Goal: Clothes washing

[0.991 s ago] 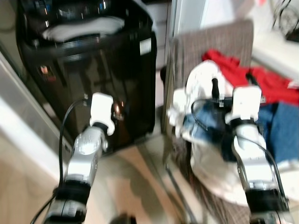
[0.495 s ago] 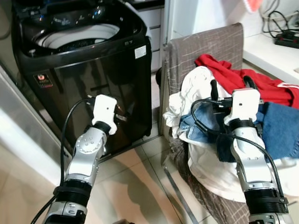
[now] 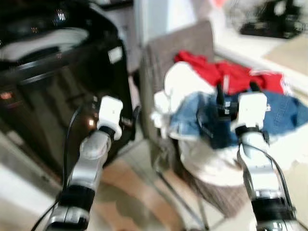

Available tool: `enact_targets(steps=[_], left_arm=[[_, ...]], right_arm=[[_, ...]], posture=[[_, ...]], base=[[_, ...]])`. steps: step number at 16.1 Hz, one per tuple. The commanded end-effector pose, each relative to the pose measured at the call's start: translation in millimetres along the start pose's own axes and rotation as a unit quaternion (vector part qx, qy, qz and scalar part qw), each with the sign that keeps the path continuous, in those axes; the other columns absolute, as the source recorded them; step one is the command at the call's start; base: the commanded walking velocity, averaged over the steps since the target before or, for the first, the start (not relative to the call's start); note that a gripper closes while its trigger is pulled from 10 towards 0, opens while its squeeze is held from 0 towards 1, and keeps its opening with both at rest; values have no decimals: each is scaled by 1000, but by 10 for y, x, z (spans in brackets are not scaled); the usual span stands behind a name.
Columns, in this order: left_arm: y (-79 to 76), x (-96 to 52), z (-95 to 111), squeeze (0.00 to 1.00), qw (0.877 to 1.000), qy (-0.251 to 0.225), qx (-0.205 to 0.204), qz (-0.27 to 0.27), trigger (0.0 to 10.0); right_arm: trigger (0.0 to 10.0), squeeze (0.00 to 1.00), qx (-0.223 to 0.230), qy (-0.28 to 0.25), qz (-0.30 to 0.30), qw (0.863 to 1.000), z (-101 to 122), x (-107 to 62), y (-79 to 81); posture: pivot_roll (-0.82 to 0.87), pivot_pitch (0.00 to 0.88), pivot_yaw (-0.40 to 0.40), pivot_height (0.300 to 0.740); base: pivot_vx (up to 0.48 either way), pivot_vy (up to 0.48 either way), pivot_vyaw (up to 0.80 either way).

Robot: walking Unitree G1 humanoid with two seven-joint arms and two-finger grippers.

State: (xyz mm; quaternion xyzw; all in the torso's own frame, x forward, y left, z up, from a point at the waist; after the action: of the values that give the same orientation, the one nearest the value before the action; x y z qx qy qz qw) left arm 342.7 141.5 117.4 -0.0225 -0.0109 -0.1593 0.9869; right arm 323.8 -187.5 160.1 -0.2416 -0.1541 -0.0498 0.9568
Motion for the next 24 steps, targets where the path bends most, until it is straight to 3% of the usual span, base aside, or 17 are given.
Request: enact_targets(steps=[1, 6, 10, 11, 13, 14, 17, 18, 20, 24], left_arm=[[23, 30, 24, 0, 1000, 3, 11, -2, 10000], [11, 63, 20, 0, 1000, 5, 3, -7, 10000], [155, 166, 103, 0, 1000, 2, -16, 8, 10000], [170, 180, 126, 0, 1000, -2, -28, 10, 10000], [208, 237, 133, 0, 989, -9, -141, 34, 10000], [203, 281, 123, 0, 984, -5, -176, 38, 10000], [23, 475, 159, 0, 986, 35, -165, -14, 10000], [-43, 567, 222, 0, 980, 51, -191, -37, 10000], [-150, 720, 315, 0, 975, 87, -198, -57, 10000], [-178, 850, 546, 0, 957, 93, -264, -72, 10000]], right_arm=[[10000, 0, -2, 0, -6, 1000, -13, -7, -36], [10000, 0, 2, 14, -43, 999, -60, -43, -169], [10000, 0, 15, 53, -79, 995, -218, -126, -297], [10000, 0, 14, 52, -80, 995, -215, -137, -297], [10000, 0, 26, 54, -81, 995, -231, -180, -272], [10000, 0, 35, 63, -84, 994, -266, -212, -263], [10000, 0, 41, 73, -86, 993, -301, -249, -267], [10000, 0, 33, 65, -86, 994, -270, -269, -272], [10000, 0, 27, 65, -82, 994, -259, -333, -281], [10000, 0, 13, 69, -88, 994, -257, -459, -366]], posture=[[-216, 0, 57, 740], [-233, 0, 68, 740], [-253, 0, 81, 740], [-253, 0, 81, 740], [-258, 0, 83, 740], [-262, 0, 85, 740], [-276, 0, 97, 740], [-291, 0, 108, 740], [-319, 10, 123, 740], [-392, 30, 154, 740]], base=[[0, 0, 0], [0, 0, -800], [0, 0, -797], [0, 0, -788], [0, 0, -788], [0, 0, -788], [0, 0, -788], [0, 0, -769], [0, 0, 0], [0, 0, 0]])
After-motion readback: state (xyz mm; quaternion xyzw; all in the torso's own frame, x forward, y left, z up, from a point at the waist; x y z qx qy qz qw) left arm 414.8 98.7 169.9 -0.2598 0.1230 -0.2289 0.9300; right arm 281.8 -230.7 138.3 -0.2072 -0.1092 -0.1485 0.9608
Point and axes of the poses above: a point about 5 cm out from each wrist's last joint towards the gripper, its own x axis pointing out of the wrist towards the gripper, its own z axis along the axis of the wrist's last joint, y = z × x, the point moved 2 cm from there along x, pointing out of the wrist towards the gripper, and after that the axes turned 12 degrees about -x, right-handed, at the moved point
